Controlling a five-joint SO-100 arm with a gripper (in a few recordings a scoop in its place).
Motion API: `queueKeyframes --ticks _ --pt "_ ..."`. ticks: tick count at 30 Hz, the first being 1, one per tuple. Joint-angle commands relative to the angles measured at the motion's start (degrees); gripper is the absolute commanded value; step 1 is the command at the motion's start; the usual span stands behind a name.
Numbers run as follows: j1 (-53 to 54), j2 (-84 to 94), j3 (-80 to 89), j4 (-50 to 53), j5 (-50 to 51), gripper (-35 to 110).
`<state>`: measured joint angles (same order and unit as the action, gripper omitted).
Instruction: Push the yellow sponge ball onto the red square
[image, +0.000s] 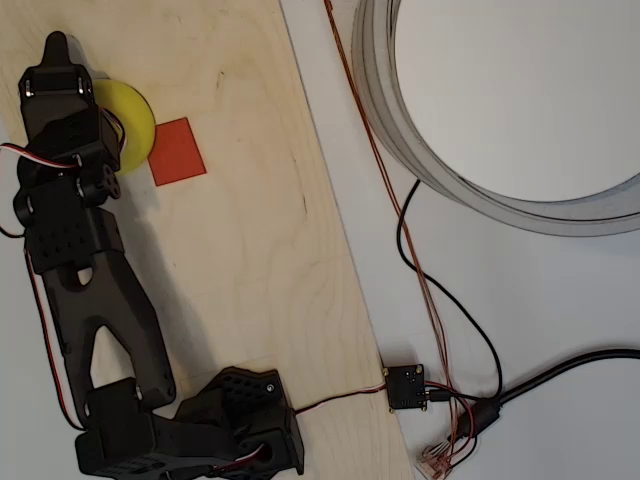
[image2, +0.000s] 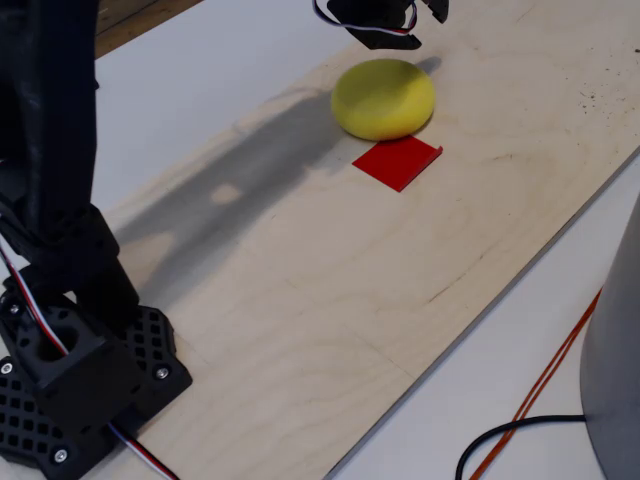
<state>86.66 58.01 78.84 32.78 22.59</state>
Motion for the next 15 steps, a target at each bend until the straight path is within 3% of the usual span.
queueKeyframes --ticks 1,15 --pt "-0.3 6.4 3.2 -1.1 1.1 11" --pt "-0.2 9.3 14.3 -6.6 0.7 10"
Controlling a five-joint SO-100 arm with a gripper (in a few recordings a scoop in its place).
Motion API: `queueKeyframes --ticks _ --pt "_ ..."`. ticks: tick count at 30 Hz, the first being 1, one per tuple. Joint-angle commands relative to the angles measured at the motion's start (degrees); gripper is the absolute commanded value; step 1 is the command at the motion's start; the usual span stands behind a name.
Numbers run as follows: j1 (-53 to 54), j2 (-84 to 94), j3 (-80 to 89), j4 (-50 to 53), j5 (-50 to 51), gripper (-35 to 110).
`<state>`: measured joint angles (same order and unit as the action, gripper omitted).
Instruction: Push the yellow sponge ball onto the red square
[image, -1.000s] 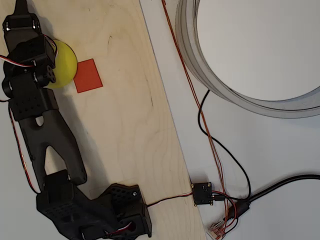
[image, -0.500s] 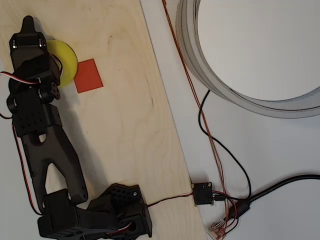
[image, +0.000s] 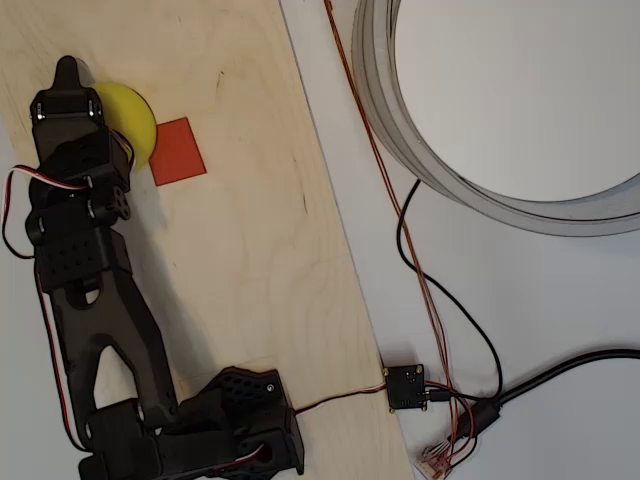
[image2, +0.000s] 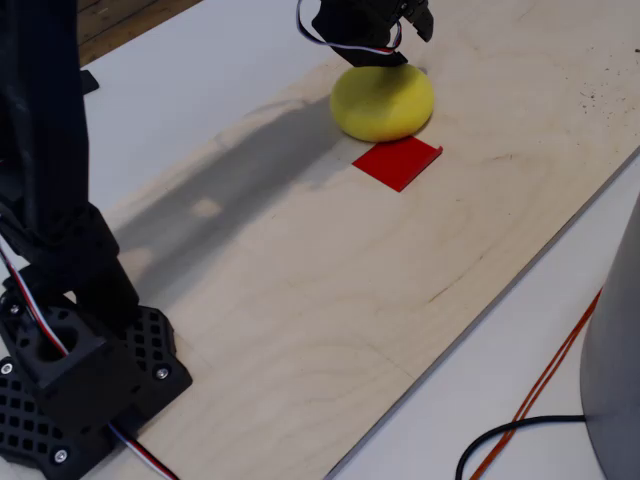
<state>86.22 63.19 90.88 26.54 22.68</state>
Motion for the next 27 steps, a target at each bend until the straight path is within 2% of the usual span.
queueKeyframes --ticks 1,16,27 --pt "0.3 4.8 4.0 -1.2 0.6 10" --pt "0.2 14.2 18.6 -6.3 0.1 10" --pt "0.4 15.9 20.1 -6.6 0.0 10"
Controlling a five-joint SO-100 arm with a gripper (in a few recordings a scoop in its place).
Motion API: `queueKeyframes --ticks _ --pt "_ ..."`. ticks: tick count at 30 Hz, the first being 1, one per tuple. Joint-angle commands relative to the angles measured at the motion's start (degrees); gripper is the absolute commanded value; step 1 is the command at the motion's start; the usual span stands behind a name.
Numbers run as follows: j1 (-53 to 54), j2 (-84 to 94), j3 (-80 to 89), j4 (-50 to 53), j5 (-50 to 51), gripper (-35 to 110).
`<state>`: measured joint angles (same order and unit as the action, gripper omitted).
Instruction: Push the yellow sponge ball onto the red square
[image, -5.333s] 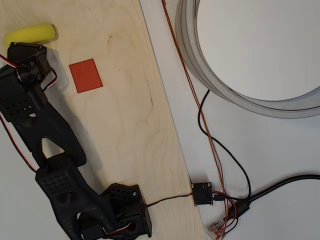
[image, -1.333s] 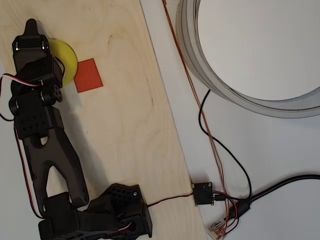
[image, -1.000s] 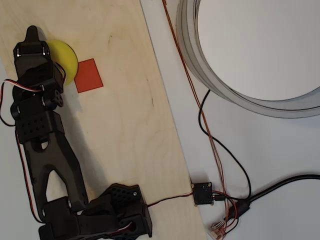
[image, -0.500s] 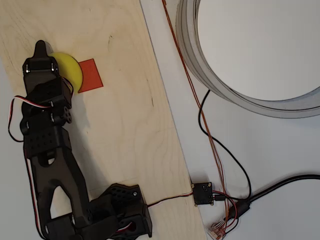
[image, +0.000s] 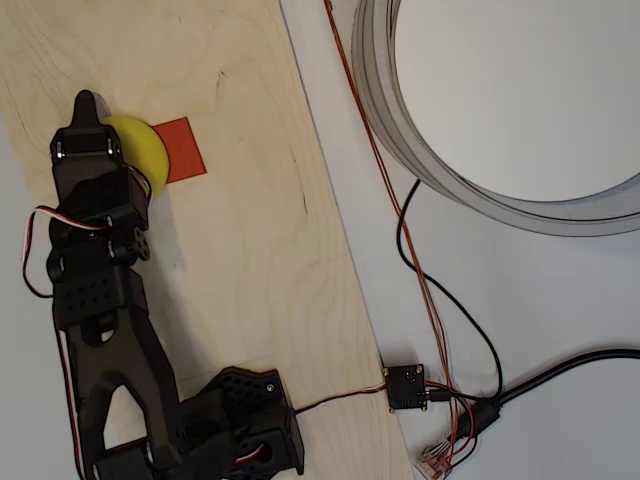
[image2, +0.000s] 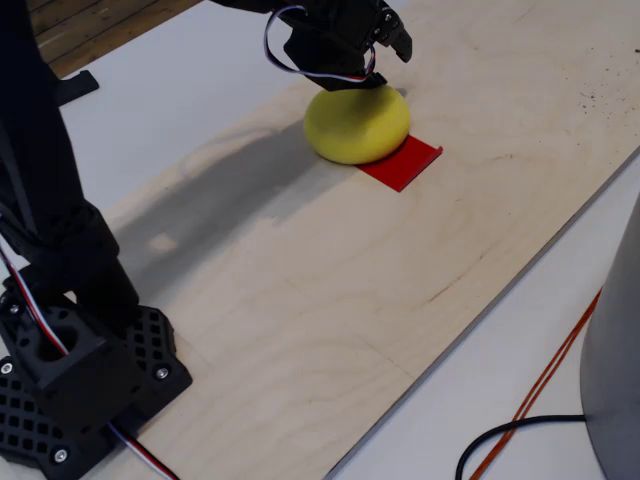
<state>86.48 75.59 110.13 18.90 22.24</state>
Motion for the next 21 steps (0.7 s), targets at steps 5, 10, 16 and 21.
queueKeyframes --ticks 5,10,16,21 --pt "0.3 4.7 1.8 1.1 0.3 10" --pt "0.6 6.1 2.2 1.1 -0.3 10" --pt "1.2 8.3 0.6 1.1 -3.2 11" --pt "0.1 9.1 -1.0 1.1 -4.0 11"
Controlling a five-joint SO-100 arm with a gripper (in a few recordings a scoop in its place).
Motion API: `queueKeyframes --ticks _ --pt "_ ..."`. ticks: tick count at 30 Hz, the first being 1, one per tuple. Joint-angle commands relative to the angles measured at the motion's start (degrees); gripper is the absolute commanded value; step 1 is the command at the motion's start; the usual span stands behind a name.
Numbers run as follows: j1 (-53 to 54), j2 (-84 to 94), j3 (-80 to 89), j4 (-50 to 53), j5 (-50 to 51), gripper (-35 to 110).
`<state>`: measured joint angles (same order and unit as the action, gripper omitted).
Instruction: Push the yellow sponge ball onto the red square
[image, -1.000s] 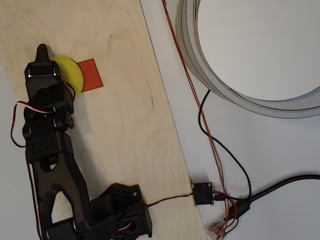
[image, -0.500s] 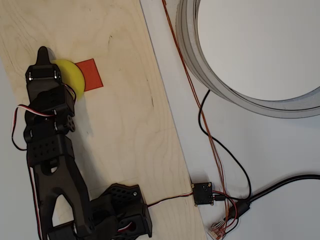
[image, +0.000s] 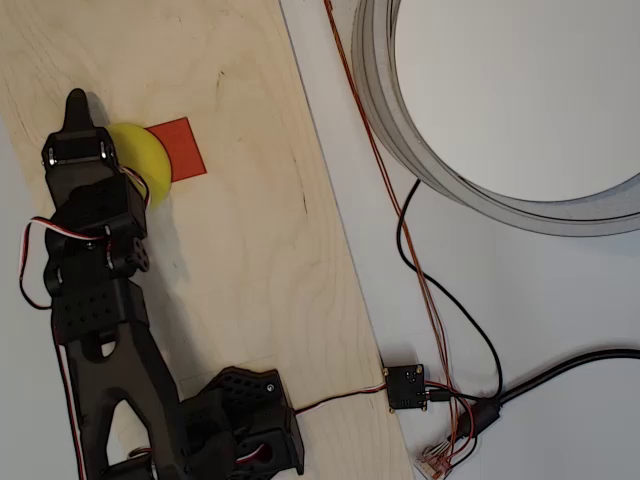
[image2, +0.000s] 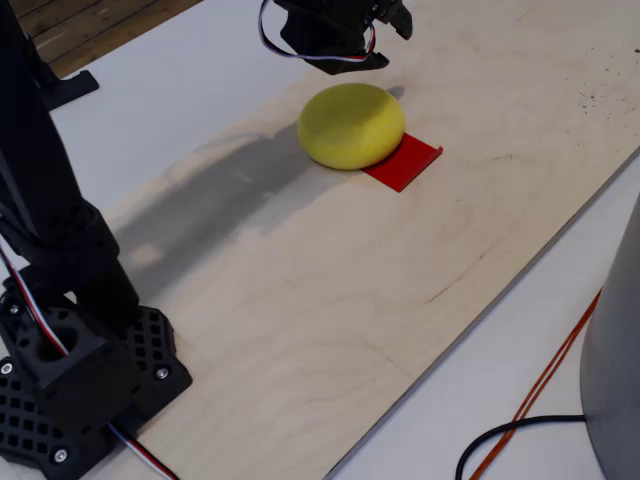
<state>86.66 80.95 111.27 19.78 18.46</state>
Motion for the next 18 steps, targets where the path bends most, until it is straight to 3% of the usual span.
queueKeyframes --ticks 1,18 --pt "-0.8 3.7 -2.2 0.3 0.1 11" --pt "-11.4 6.6 6.3 -3.0 7.5 10"
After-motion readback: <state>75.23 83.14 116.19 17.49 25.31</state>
